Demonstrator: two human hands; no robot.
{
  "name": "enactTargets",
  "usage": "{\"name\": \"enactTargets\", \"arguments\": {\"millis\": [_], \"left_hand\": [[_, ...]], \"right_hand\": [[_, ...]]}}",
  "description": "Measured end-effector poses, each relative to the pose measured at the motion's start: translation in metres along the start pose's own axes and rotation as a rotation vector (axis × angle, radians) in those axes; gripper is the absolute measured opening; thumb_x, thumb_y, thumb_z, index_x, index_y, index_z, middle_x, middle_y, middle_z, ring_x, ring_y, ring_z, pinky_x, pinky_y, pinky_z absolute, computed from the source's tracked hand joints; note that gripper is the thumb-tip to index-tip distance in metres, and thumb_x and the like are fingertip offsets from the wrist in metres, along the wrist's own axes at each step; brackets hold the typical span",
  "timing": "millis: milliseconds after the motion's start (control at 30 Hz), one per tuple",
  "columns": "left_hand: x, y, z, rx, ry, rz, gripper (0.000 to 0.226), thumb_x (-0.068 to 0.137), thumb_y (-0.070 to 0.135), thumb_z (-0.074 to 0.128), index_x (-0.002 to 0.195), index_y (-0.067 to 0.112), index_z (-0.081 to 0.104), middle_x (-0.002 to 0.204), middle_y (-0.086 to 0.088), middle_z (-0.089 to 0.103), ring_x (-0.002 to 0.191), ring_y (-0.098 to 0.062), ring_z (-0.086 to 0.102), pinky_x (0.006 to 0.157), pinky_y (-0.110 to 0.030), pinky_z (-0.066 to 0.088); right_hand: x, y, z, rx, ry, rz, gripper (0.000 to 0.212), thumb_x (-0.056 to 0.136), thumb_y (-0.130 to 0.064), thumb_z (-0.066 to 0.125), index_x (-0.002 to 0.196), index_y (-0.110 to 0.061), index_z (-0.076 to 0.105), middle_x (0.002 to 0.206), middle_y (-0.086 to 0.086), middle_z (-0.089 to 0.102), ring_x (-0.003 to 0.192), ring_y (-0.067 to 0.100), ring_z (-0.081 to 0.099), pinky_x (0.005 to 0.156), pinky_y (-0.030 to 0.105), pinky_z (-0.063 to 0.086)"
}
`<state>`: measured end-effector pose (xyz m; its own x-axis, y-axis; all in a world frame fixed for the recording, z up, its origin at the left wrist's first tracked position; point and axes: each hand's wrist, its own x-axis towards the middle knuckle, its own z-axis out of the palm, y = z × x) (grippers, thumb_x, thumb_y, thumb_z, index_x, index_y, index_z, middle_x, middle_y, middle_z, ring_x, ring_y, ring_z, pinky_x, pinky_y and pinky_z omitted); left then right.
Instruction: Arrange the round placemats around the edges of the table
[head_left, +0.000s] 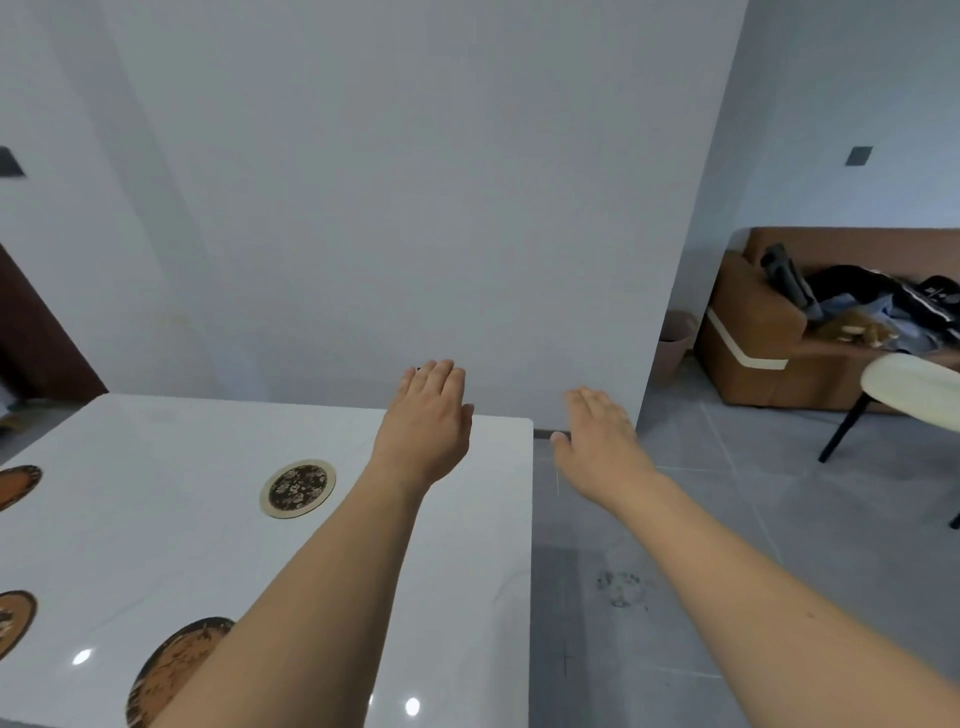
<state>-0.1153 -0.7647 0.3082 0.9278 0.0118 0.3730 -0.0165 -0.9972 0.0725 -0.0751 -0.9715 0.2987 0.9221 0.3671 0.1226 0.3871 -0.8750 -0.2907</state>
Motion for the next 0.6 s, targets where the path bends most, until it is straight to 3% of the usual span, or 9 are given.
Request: {"name": "enactTargets", "arguments": {"millis": [600], "left_hand": [[0.142,0.138,0.082,-0.038,-0.038,0.016,0.046,0.100,0.027,0.036,0.140,0.005,0.036,0.151,-0.012,0.035,0.142,-0.028,0.025,0.120,-0.042,0.011]], "right_hand": [[0.101,0.180,-0.041,-0.012,-0.030,-0.027,0.060,0.094,-0.021,0.036,0.149,-0.004,0.017,0.158,0.013,0.016,0.147,0.026,0.010,0.120,0.040,0.008]]}}
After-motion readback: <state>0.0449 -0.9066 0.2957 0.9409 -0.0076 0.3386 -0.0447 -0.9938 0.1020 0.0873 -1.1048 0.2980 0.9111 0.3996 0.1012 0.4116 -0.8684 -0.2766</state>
